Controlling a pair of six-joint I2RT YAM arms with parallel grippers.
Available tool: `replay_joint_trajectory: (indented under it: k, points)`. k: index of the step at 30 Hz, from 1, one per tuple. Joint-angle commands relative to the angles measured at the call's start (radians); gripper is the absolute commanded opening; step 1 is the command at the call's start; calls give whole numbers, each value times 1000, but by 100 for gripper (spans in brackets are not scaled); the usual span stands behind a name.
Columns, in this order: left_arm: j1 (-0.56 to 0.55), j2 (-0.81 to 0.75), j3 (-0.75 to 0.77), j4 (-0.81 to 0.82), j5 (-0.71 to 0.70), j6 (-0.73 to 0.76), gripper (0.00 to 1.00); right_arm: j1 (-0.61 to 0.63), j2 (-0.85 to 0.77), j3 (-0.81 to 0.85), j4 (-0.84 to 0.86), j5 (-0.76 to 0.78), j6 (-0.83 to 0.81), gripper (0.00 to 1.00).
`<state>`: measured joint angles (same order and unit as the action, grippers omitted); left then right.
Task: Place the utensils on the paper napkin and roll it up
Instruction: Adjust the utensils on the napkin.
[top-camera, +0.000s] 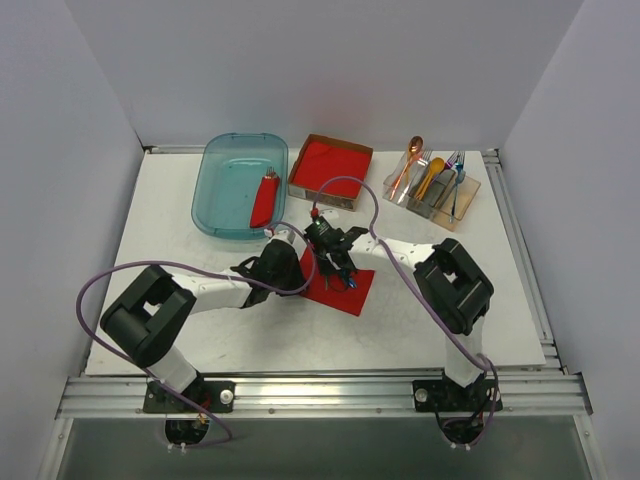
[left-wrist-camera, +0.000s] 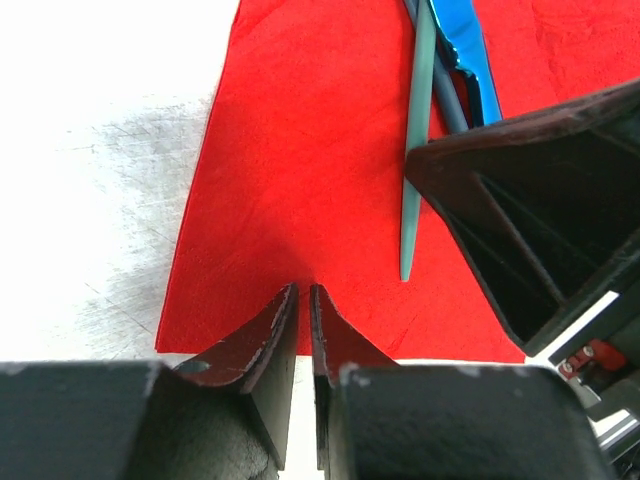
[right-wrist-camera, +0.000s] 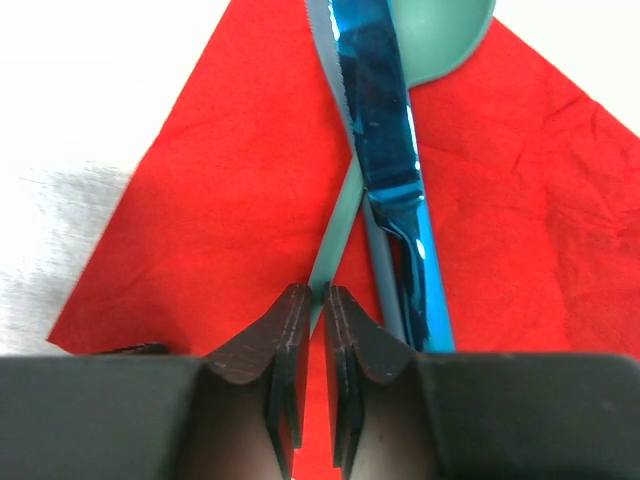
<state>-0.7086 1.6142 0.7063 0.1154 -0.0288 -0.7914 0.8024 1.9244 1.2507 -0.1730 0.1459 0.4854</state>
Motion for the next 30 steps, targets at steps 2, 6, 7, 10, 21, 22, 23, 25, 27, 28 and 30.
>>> replay_joint_trajectory:
  k: [2, 6, 7, 10, 21, 22, 23, 25, 27, 28, 30]
  points:
    - [18, -5, 22, -43, -43, 31, 19, 27, -13, 42, -77, 63, -19, 9]
    - [32, -4, 33, -68, -48, 44, 19, 34, -11, 47, -98, 80, -34, 7]
    - [37, -4, 33, -74, -51, 47, 19, 34, -13, 47, -100, 87, -37, 7]
    - [47, -2, 41, -95, -56, 57, 19, 37, -16, 50, -114, 90, -51, 8]
    - [52, -5, 48, -100, -49, 61, 19, 57, -45, 46, -13, 15, -45, 12]
    - [52, -5, 47, -100, -49, 63, 19, 58, -44, 44, 7, 9, -44, 12]
    - [52, -5, 48, -102, -49, 63, 19, 58, -44, 44, 13, 6, -39, 12]
    - [52, -10, 47, -103, -52, 63, 19, 60, -41, 47, 26, 1, -38, 12]
    - [52, -13, 47, -105, -54, 66, 19, 60, -36, 49, 33, -6, -39, 12]
    - [52, -16, 47, -106, -54, 67, 19, 60, -35, 50, 38, -11, -39, 12]
    - [54, -19, 48, -109, -57, 69, 19, 60, -22, 53, 38, -16, -41, 12]
